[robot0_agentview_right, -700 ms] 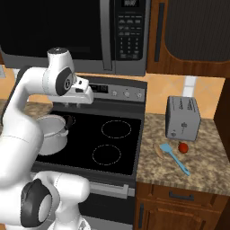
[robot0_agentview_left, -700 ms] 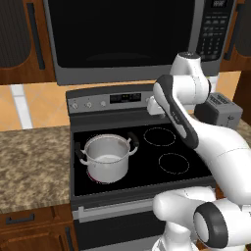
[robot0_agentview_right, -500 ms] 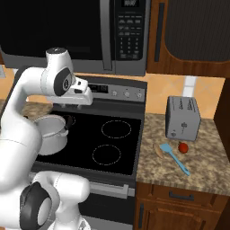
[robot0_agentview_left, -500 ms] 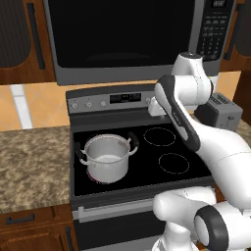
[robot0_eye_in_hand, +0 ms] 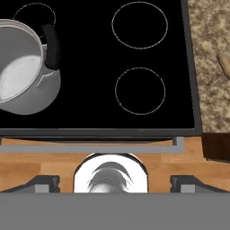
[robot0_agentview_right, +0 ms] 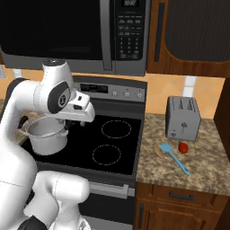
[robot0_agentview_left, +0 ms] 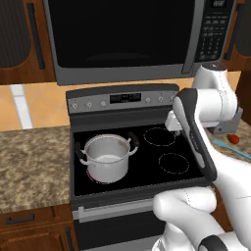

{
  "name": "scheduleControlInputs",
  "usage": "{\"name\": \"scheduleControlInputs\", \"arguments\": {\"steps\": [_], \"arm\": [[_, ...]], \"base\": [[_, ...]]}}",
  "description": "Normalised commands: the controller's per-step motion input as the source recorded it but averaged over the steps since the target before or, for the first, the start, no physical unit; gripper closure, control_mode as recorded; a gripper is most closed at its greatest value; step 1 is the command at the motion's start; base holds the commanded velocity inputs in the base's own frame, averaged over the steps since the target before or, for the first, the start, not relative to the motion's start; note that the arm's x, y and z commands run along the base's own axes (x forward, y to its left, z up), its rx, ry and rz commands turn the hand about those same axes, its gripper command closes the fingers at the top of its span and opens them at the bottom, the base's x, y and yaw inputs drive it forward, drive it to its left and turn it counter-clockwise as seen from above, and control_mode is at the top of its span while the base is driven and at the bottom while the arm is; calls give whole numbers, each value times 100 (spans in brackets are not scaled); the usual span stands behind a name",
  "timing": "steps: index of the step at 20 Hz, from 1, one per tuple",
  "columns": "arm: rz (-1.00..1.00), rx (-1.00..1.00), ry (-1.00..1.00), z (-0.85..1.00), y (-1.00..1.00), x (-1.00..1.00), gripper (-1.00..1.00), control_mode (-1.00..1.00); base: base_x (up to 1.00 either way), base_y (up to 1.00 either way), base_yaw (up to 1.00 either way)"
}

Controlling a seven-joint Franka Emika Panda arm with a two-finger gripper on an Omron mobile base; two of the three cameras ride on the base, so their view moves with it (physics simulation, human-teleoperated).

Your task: Put the sweet potato and tomato in the pot. Retrieve the spatula and lightly stir the vegetables in the pot.

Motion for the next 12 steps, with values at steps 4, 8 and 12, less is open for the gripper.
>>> {"name": "scheduleControlInputs", "arguments": {"steps": [4, 8, 12], "arm": [[0, 0, 4, -35, -94, 0, -100, -100], [0, 0, 6, -31, -100, 1, -100, -100], [0, 0, 4, -43, -91, 12, -100, -100]], "base": [[0, 0, 0], [0, 0, 0], [0, 0, 0]]}}
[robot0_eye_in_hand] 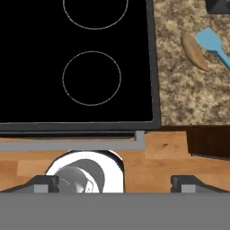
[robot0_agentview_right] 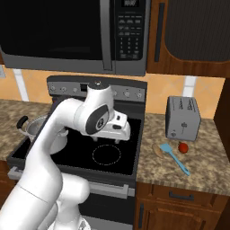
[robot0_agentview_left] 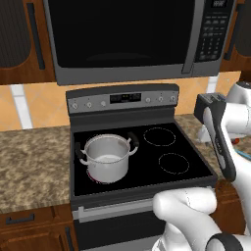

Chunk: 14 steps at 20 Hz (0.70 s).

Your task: Put the sweet potato and tomato in the pot. Retrieve the spatula and lightly stir the vegetables in the pot.

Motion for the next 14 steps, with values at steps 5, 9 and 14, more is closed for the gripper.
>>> {"name": "scheduleControlInputs", "arguments": {"steps": [5, 9, 14], "arm": [[0, 0, 4, -42, -95, 25, -100, -100], [0, 0, 0, -30, -61, 21, -100, -100], [0, 0, 0, -26, -53, 47, -100, -100]], "base": [[0, 0, 0], [0, 0, 0], [0, 0, 0]]}}
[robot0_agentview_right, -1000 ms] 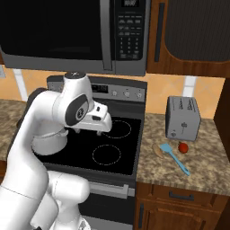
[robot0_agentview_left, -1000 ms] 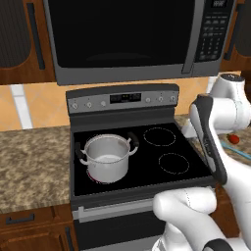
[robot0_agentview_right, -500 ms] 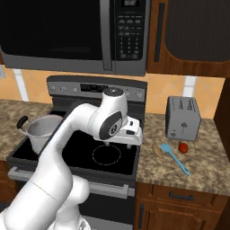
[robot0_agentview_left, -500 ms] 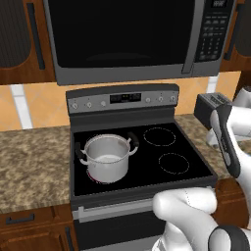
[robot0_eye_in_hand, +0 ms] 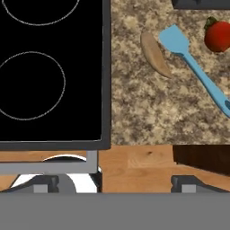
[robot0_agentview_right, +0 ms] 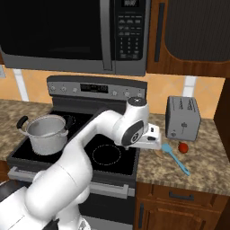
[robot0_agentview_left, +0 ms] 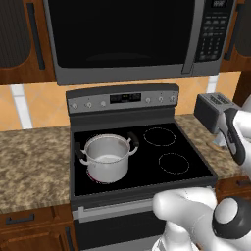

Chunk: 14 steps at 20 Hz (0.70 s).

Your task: Put the sweet potato and tomato in the pot. Retrieve the spatula and lightly stir the vegetables in the pot.

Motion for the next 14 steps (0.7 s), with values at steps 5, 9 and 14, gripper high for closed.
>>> {"name": "scheduleControlInputs", "arguments": {"steps": [5, 9, 14], "arm": [[4, 0, 0, -25, -35, 55, -100, -100], [0, 0, 3, -9, -37, 34, -100, -100], [-2, 0, 0, -9, -20, 30, -100, -100]], "base": [[0, 0, 0], [0, 0, 0], [0, 0, 0]]}}
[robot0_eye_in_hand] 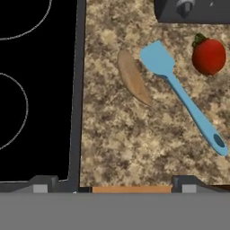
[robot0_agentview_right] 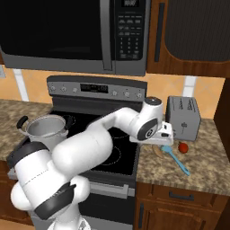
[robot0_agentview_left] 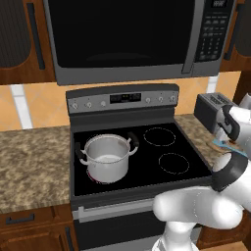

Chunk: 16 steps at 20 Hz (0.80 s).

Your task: Put the sweet potato and tomato in the pot. Retrieve the spatula and lightly stir the vegetables in the pot.

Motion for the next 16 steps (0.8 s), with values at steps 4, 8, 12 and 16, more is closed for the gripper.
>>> {"name": "scheduleControlInputs", "arguments": {"steps": [4, 8, 12, 16], "arm": [[0, 0, 0, -16, -4, 18, -100, -100], [0, 0, 0, -26, -46, 38, -100, -100], [-8, 0, 0, -25, -39, 38, -100, -100], [-4, 2, 8, 0, -1, -2, -100, -100]], "base": [[0, 0, 0], [0, 0, 0], [0, 0, 0], [0, 0, 0]]}}
